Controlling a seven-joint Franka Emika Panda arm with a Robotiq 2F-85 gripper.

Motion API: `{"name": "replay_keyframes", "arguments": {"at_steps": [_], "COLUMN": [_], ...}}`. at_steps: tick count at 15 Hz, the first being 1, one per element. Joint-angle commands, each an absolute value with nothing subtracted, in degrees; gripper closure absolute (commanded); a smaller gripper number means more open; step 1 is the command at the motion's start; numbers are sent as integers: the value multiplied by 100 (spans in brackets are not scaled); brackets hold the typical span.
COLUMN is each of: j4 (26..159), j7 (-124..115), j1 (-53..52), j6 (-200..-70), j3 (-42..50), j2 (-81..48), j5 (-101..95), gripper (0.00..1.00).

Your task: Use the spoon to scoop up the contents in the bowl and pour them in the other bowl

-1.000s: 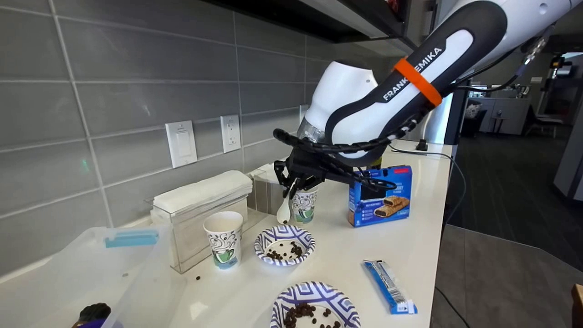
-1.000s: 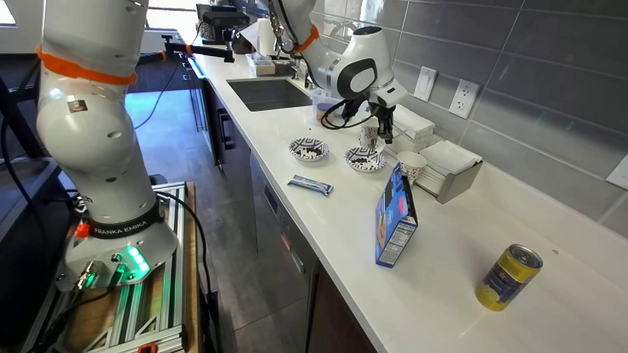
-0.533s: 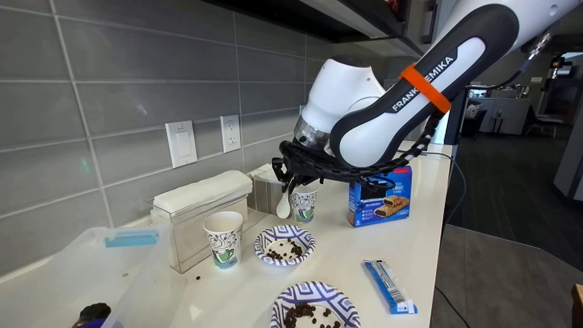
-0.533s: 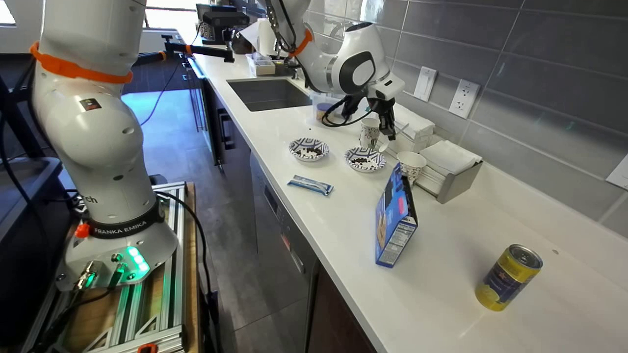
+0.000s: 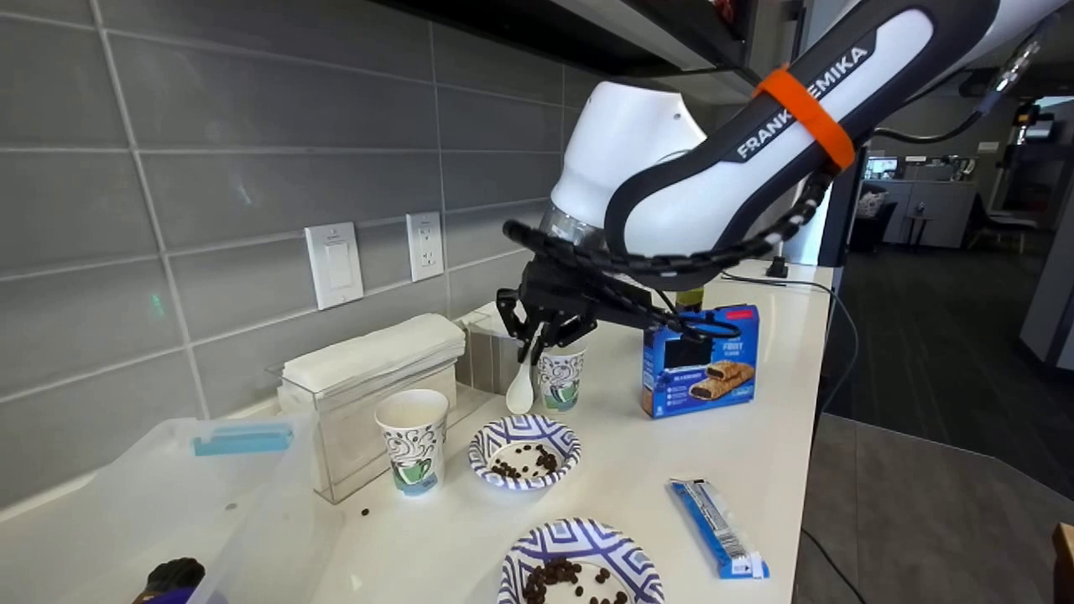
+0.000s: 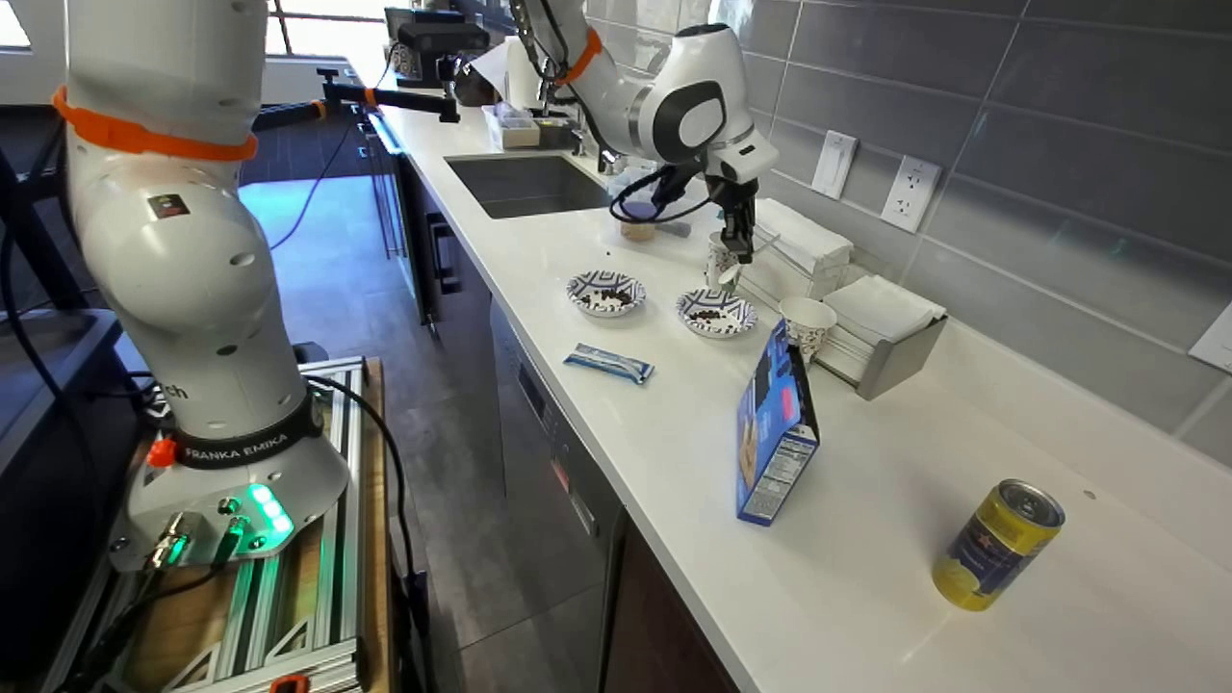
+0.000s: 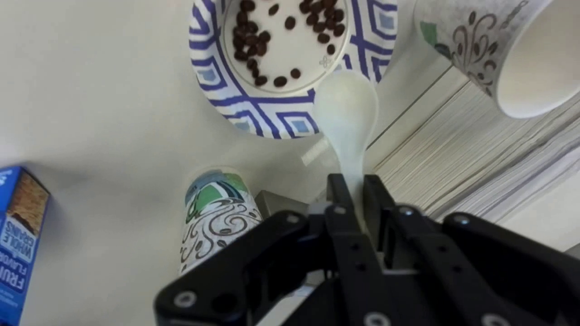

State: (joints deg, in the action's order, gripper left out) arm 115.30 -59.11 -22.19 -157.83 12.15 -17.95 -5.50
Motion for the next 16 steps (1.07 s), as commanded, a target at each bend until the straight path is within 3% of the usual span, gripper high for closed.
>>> {"name": "replay_keyframes", "arguments": {"at_steps": [1,6,12,16], "j4": [11820,11748,11431,11305], "j7": [-5617,-4305,-2885,-2212], "j1": [-1545,-767,-160,86], "j6": [-15138,-13574,-11320,-10988], "j3": [514,-1,157,220], "j2": [-1154,-758,-850,-1257], "j5": [136,1272,1819,1940], "gripper": [97,97,97,97]}}
